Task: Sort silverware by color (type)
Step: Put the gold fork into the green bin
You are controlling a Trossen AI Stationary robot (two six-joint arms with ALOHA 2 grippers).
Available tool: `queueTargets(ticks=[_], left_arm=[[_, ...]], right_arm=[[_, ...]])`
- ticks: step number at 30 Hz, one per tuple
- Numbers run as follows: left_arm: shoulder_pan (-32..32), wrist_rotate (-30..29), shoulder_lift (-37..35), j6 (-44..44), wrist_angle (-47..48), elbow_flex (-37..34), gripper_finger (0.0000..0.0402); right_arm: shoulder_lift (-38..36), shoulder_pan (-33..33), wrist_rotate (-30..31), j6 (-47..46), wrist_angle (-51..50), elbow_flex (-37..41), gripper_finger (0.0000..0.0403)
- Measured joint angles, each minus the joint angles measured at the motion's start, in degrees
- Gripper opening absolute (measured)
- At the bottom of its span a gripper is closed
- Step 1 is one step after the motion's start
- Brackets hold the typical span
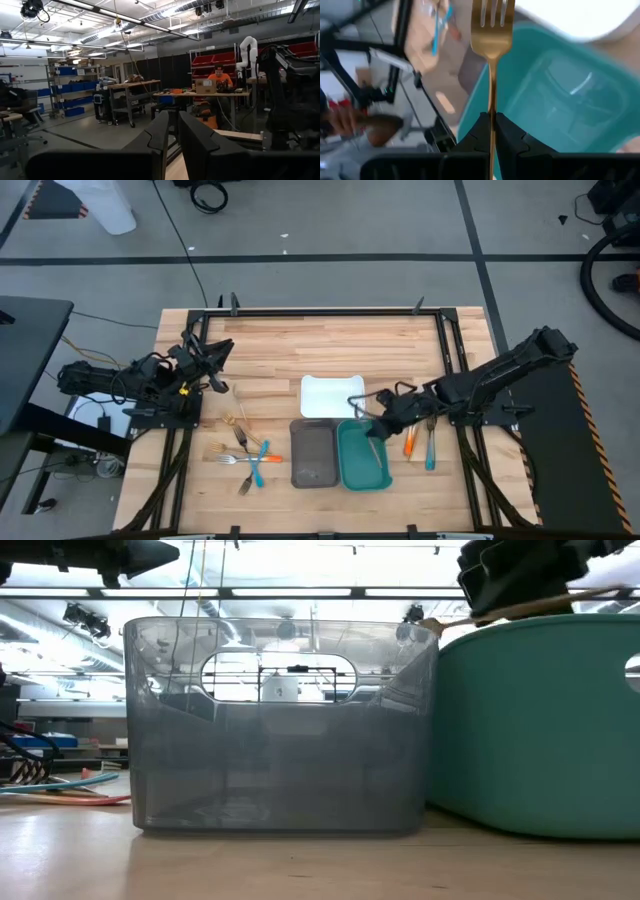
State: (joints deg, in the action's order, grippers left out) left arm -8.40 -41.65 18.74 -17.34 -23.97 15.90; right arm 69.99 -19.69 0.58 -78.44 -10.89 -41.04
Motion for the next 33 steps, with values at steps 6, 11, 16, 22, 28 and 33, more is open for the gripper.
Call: queueTargets(ticks=[6, 11, 16, 22, 28, 33], left_arm=[[0.0, 0.0, 0.0, 0.0, -0.2, 0.0, 0.005], [0.0, 0.0, 0.0, 0.0, -0.5, 0.0, 0.005], [0.0, 0.0, 0.0, 0.0, -0.6, 0.0, 0.005], [0.0, 0.0, 0.0, 0.0, -0.9, 0.0, 0.005], [0.0, 0.0, 0.0, 0.0, -0.9, 0.0, 0.005], [0.0, 0.0, 0.0, 0.0, -0.9, 0.0, 0.005]], right_arm=[[5.4, -2.5, -3.5, -0.2, 3.2, 0.0, 0.0016], [7.4, -3.5, -0.4, 2.3, 5.1, 0.0, 0.0016], [8.5, -3.5, 0.4, 4.8, 6.2, 0.0, 0.0016], [10.6, -4.5, -0.1, 6.1, 5.9, 0.0, 0.0016], [13.1, -4.7, -1.6, 5.9, 5.8, 0.0, 0.0016], [15.2, -4.2, -2.5, 5.5, 6.1, 0.0, 0.0016]])
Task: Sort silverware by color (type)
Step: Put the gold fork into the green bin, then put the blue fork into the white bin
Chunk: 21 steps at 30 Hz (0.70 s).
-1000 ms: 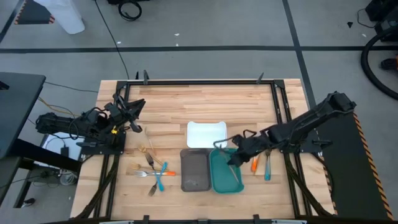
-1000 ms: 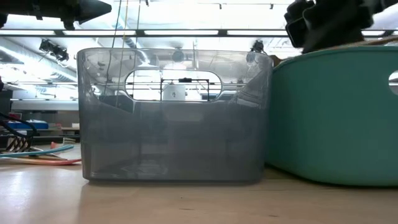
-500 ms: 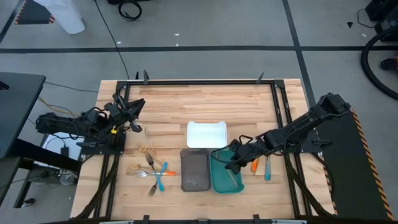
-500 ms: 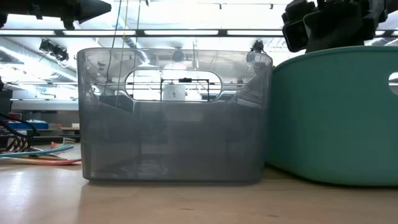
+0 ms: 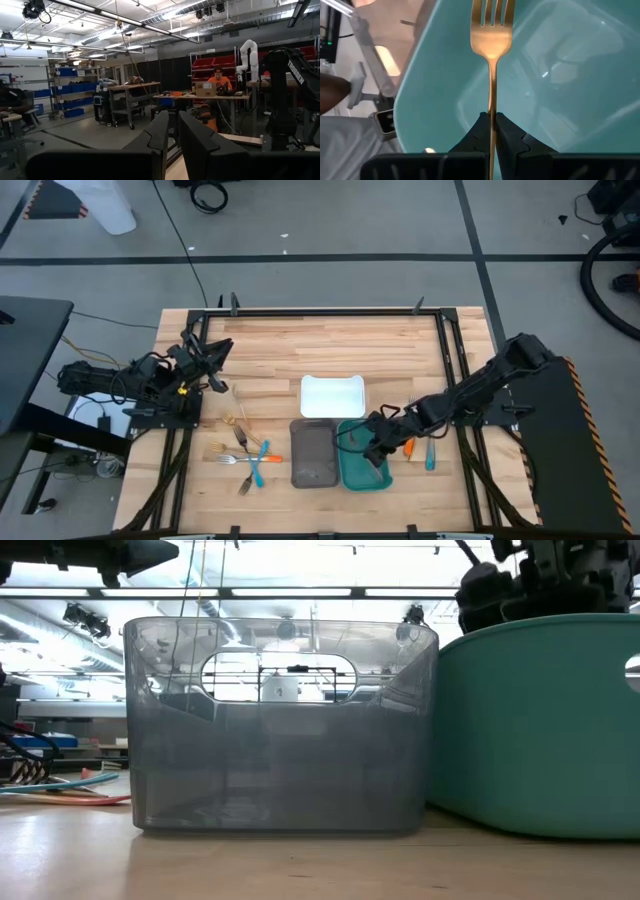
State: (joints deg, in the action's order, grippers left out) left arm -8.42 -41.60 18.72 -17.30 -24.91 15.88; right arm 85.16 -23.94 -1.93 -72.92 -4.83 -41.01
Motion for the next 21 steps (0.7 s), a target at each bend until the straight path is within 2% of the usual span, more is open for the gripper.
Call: queueTargets(ticks=[5, 14, 21], left_arm=[[0.0, 0.0, 0.0, 0.0, 0.0, 0.0, 0.005], [0.0, 0.0, 0.0, 0.0, -0.1, 0.0, 0.005], [0.0, 0.0, 0.0, 0.0, -0.1, 0.0, 0.005]], right_arm=[[0.8, 0.1, -0.7, -1.2, 0.1, 0.0, 0.0026], [1.1, 0.1, -0.7, -2.8, -0.6, 0.0, 0.0089], [1.1, 0.7, -1.2, -3.0, -1.2, 0.0, 0.01]])
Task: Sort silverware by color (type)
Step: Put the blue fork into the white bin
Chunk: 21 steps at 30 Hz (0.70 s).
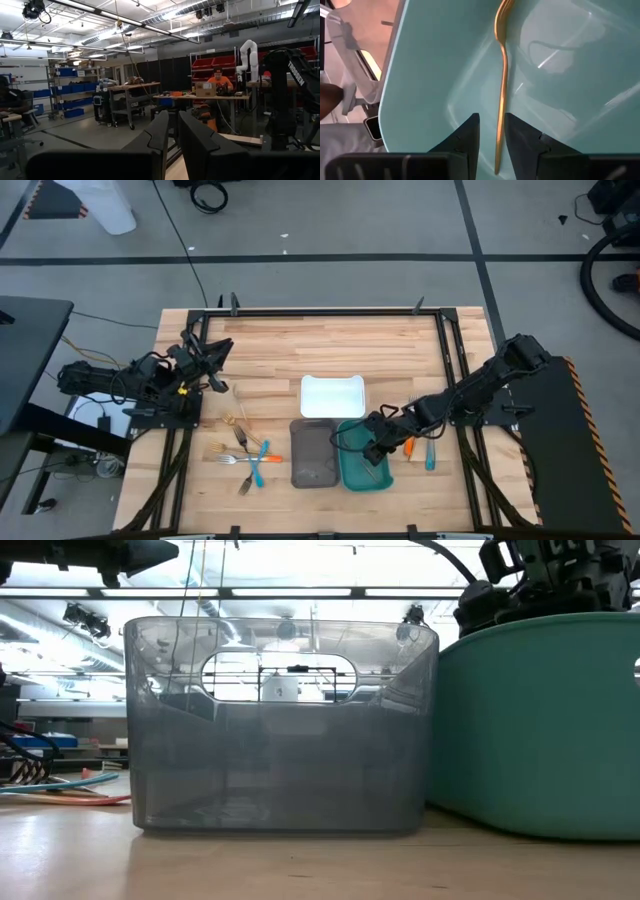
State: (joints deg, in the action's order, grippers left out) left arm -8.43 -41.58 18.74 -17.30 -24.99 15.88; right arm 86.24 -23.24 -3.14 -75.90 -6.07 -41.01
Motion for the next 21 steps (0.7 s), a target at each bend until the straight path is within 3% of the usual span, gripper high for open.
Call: queueTargets(ticks=[21], left_arm=[[0.0, 0.0, 0.0, 0.0, 0.0, 0.0, 0.005]], right_arm=[[-0.2, 4.8, -13.2, -1.1, 0.4, 0.0, 0.0101]])
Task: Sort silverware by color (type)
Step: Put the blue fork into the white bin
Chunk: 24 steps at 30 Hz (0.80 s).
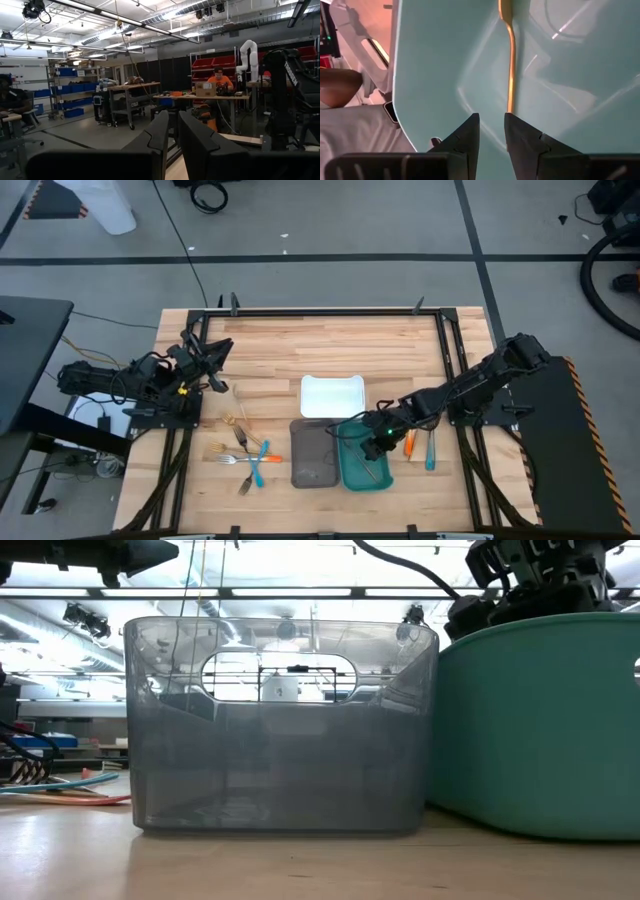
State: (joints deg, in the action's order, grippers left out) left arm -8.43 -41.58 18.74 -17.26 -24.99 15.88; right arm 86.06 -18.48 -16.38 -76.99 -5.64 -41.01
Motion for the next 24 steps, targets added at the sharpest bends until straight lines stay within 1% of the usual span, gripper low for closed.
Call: queueTargets(ticks=[7, 13, 21, 24], left_arm=[[0.0, 0.0, 0.0, 0.0, 0.0, 0.0, 0.005], [0.0, 0.0, 0.0, 0.0, 0.0, 0.0, 0.005], [0.0, 0.0, 0.0, 0.0, 0.0, 0.0, 0.005], [0.0, 0.0, 0.0, 0.0, 0.0, 0.0, 0.005]], right_arm=[[-2.4, 1.4, -2.2, -1.1, -0.7, 0.0, 0.0101], [-5.9, 1.8, -0.2, -1.5, -3.3, 0.0, 0.0101], [-10.6, 1.8, 0.9, -3.0, -9.3, 0.0, 0.0101], [-12.5, 1.8, 2.1, -3.0, -9.6, 0.0, 0.0101]])
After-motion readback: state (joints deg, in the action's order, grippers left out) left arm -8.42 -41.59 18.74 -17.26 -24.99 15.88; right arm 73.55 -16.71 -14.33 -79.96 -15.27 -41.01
